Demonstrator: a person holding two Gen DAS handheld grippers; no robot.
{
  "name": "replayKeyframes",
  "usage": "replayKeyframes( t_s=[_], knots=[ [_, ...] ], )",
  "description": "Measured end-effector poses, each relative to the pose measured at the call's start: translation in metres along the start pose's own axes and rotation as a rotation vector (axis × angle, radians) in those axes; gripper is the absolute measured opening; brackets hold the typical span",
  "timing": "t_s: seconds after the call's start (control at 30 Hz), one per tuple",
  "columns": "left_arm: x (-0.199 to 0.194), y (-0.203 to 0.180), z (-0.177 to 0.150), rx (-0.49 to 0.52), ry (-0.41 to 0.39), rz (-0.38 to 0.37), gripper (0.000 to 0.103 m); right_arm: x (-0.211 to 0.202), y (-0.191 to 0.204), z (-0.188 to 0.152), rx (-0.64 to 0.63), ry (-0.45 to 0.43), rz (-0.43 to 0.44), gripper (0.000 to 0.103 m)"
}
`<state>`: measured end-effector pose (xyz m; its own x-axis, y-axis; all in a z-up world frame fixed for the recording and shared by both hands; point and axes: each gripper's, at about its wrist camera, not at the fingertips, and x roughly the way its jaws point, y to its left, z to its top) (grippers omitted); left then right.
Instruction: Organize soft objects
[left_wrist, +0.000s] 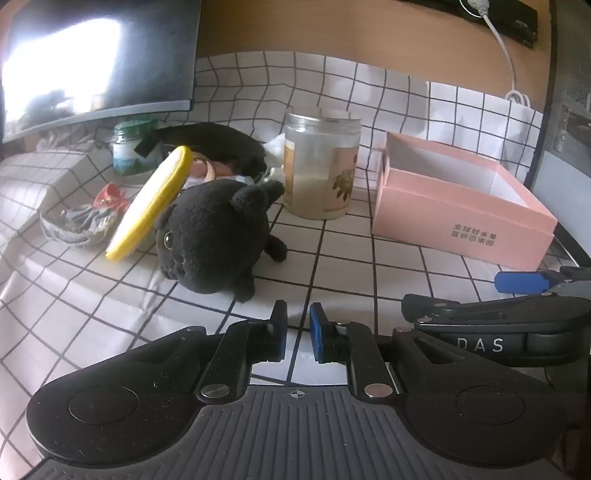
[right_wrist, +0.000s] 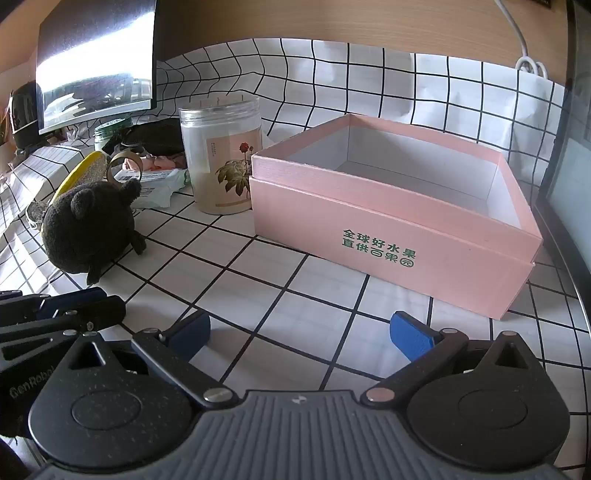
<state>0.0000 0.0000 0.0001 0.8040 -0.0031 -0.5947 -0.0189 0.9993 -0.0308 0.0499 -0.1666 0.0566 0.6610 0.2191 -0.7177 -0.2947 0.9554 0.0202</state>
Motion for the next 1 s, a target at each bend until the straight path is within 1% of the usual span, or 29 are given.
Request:
replayKeyframes(
  t_s=[0.1, 0.17, 0.27, 0.33, 1.0],
  knots=[
    [0.000, -0.002, 0.000, -0.009, 0.000, -0.006, 0.016, 0.000, 0.000, 0.000, 0.001, -0.001, 0.001, 0.103],
    [-0.002, 0.006, 0.000, -0.061, -0.003, -0.045, 0.016, 0.000, 0.000, 0.000, 0.000, -0.001, 0.000, 0.103],
    [-0.001, 0.009, 0.001, -0.052, -0.002, -0.037, 0.016, 0.000, 0.000, 0.000, 0.001, -0.001, 0.001, 0.103],
    [-0.001, 0.004, 0.001, -0.034, -0.001, -0.025, 0.016, 0.000, 0.000, 0.000, 0.001, 0.000, 0.001, 0.103],
    [-0.001, 0.005, 0.000, -0.030, -0.001, -0.022, 0.016, 0.000, 0.000, 0.000, 0.001, 0.000, 0.001, 0.103]
  ],
)
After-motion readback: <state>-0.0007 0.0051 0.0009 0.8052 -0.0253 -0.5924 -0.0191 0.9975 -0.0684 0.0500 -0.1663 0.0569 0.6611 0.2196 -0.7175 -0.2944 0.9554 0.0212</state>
